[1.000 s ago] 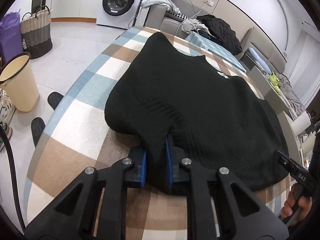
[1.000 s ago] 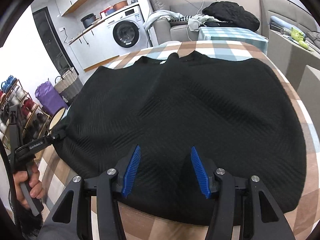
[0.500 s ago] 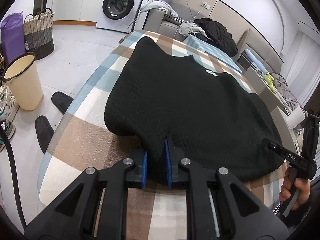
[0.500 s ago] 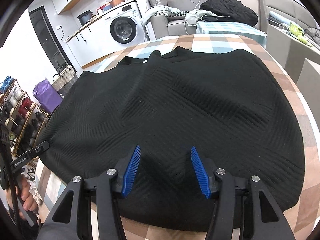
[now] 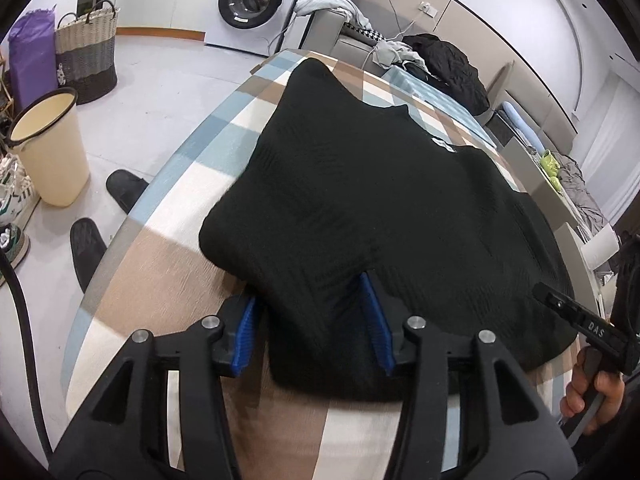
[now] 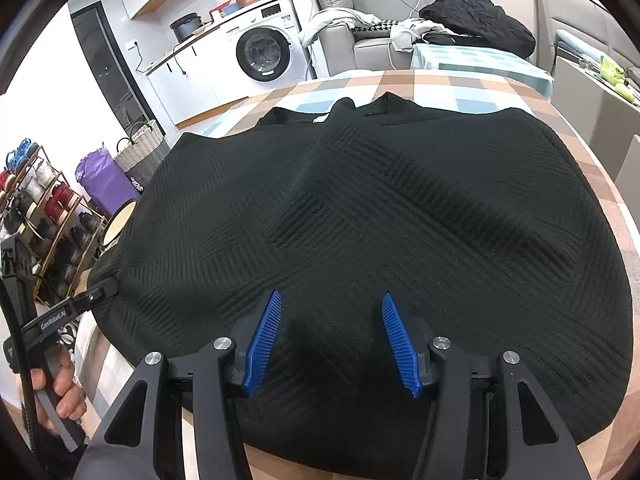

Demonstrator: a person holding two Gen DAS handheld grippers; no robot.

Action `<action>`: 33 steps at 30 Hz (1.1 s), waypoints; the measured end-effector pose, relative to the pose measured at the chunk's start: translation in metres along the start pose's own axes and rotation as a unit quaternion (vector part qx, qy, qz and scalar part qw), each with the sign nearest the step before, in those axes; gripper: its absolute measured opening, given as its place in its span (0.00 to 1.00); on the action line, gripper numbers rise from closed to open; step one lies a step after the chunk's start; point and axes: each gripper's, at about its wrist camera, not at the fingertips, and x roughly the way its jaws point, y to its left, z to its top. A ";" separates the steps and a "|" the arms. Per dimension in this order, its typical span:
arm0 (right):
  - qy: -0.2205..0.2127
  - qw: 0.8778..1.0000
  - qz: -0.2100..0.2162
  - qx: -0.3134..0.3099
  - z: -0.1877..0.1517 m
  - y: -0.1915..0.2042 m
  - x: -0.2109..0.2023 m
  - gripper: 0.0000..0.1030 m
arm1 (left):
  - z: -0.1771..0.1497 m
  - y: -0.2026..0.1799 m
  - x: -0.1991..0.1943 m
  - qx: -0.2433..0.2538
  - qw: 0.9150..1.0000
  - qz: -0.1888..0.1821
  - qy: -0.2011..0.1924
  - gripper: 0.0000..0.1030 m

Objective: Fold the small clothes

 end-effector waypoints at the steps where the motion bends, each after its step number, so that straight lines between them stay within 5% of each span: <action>1: 0.000 1.000 -0.002 -0.001 0.000 0.001 0.001 0.53 | 0.002 -0.001 0.002 0.002 1.000 0.001 -0.003 0.39; 3: 0.001 1.000 -0.002 0.001 0.000 0.002 0.003 0.53 | 0.006 -0.007 0.008 0.014 1.000 -0.009 -0.005 0.17; 11: 0.001 1.000 -0.001 0.001 -0.001 0.003 0.005 0.53 | 0.008 0.000 -0.004 0.018 1.000 -0.018 -0.017 0.15; 14: 0.004 1.000 -0.001 0.003 -0.003 0.000 0.005 0.53 | 0.003 0.005 -0.003 0.000 1.000 -0.017 0.004 0.22; 19: 0.001 1.000 0.003 0.004 -0.002 -0.006 0.001 0.53 | -0.001 0.019 -0.016 -0.021 1.000 -0.006 0.015 0.61; 22: 0.000 1.000 0.005 0.003 -0.002 -0.008 0.001 0.54 | -0.002 0.024 -0.024 -0.022 1.000 -0.017 0.009 0.69; 29: -0.001 1.000 0.009 0.002 -0.003 -0.007 0.000 0.54 | 0.003 0.008 0.005 0.010 1.000 0.019 0.014 0.68; 33: -0.002 1.000 0.009 0.002 -0.004 -0.008 -0.001 0.54 | 0.001 -0.009 0.016 0.043 0.999 0.008 0.006 0.17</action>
